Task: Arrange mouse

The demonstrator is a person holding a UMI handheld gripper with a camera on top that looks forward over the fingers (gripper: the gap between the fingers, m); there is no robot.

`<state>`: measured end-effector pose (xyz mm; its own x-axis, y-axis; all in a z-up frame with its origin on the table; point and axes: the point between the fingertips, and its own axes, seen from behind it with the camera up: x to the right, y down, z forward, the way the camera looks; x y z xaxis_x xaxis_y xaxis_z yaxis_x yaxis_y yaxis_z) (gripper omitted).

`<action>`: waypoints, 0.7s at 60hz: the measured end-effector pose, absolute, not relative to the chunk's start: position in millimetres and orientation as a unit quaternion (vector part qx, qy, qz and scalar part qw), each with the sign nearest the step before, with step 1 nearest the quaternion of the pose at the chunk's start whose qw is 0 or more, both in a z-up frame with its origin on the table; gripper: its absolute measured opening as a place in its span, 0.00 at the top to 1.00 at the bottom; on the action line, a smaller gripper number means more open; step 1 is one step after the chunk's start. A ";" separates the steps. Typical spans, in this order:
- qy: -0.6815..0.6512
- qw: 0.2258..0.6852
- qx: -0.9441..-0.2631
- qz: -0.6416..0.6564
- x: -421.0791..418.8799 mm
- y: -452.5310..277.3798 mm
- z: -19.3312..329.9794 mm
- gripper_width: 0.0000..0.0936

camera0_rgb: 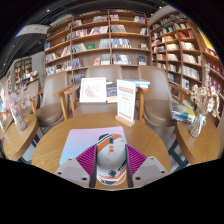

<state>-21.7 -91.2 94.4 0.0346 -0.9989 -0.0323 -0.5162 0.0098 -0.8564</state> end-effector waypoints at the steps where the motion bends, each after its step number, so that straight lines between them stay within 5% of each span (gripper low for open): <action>1: 0.608 0.367 -0.620 -0.333 -14.0 -86.9 98.6 0.55; 8: 0.606 0.373 -0.622 -0.327 41.3 -54.0 97.2 0.55; 19: 0.640 0.326 -0.639 -0.275 75.1 -22.6 24.8 0.55; 32: 0.647 0.307 -0.635 -0.289 74.8 -19.1 -9.6 0.47; 36: 0.646 0.297 -0.638 -0.294 71.7 -20.6 -10.3 0.37; 40: 0.654 0.295 -0.628 -0.300 66.7 -24.9 0.9 0.07; 42: 0.657 0.297 -0.623 -0.303 61.5 -26.5 10.4 0.12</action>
<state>61.5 -26.5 10.4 -0.0481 -0.9988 -0.0127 -0.6380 0.0405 -0.7689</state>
